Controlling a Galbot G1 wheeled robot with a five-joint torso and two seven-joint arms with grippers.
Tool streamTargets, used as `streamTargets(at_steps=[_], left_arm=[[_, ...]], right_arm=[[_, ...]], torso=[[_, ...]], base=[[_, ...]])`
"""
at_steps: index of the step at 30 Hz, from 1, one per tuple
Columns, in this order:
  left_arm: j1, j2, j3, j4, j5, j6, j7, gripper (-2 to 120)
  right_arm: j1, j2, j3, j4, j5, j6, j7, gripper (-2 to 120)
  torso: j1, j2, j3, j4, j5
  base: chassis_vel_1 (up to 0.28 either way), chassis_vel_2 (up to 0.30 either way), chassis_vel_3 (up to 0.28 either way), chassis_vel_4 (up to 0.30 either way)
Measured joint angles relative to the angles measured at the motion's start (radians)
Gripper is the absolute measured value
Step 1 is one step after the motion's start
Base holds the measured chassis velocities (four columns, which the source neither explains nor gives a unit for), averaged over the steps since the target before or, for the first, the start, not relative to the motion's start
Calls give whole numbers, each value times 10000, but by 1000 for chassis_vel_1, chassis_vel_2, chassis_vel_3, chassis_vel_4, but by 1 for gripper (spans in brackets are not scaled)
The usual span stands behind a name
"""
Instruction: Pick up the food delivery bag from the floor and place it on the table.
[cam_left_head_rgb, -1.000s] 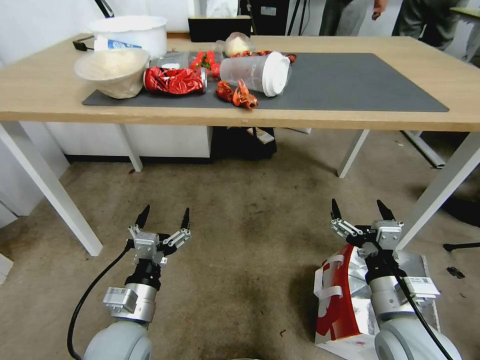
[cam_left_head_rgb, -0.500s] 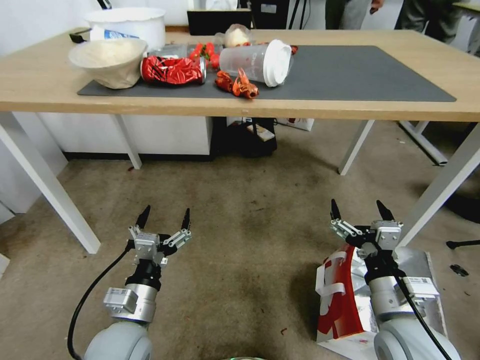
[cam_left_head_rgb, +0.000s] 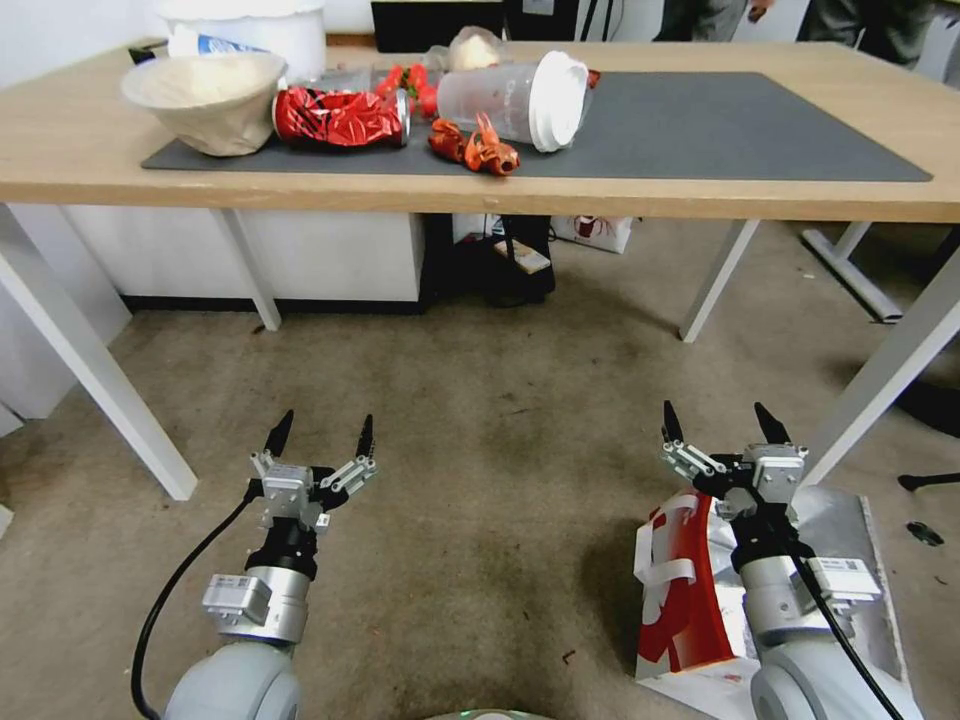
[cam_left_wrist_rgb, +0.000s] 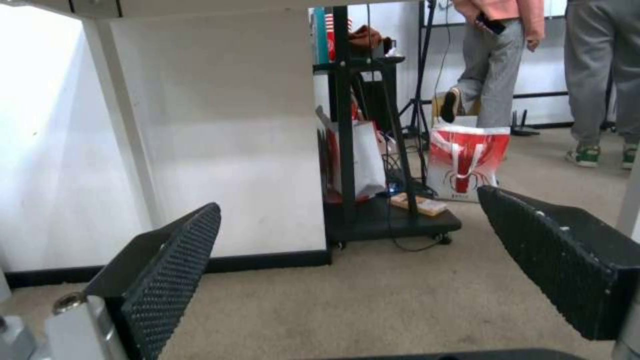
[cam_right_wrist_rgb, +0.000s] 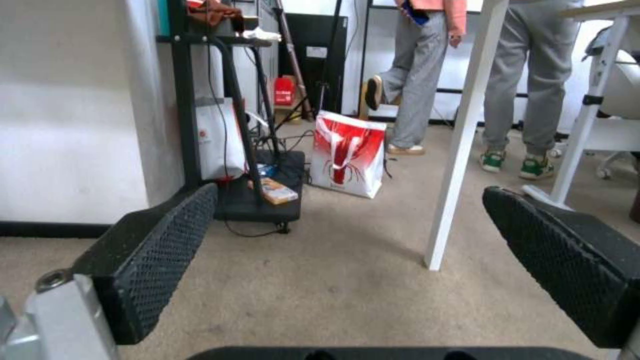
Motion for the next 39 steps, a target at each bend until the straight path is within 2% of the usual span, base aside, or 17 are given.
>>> streamTargets(at_steps=[2,6,9,21,24,28,30,39], left_arm=[[-21,-2,6,27,-4,-29,-12,97],[-222,7,-13,385,-58,-759,-214,101],[-271,43,-32,482,-77,-869,-346,103],[-218,6,27,566,-216,-789,-439,99],[-56,-56,12,546,-207,-718,-550,99],[-27,-29,-46,610,-215,-721,-597,99],[-107,49,-106,751,-305,-721,-626,99],[-226,66,-190,860,-363,-648,-645,99]], right_arm=[[-9,3,0,-12,-5,2,0,100],[-68,-71,54,-65,-7,23,61,100],[-49,-212,195,-144,19,23,167,100],[-105,-493,909,-350,-508,-450,215,100],[-123,-710,1134,-559,-500,-464,172,100],[-225,-837,1595,-875,-394,-371,70,100],[-315,-870,2170,-1287,-287,-134,-52,100],[-254,-1288,3104,-2351,297,152,-436,100]], torso=[[0,4,0,0,0],[0,22,0,-2,-2],[1,38,0,0,0],[9,69,0,-5,0],[9,74,0,3,2],[10,81,-1,0,1],[11,87,-1,-1,0],[13,98,-1,0,2]], base=[[0,0,0,0],[0,0,0,0],[0,0,0,0],[0,0,0,0],[0,0,0,0],[0,0,0,0],[0,0,0,0],[0,0,0,0]])
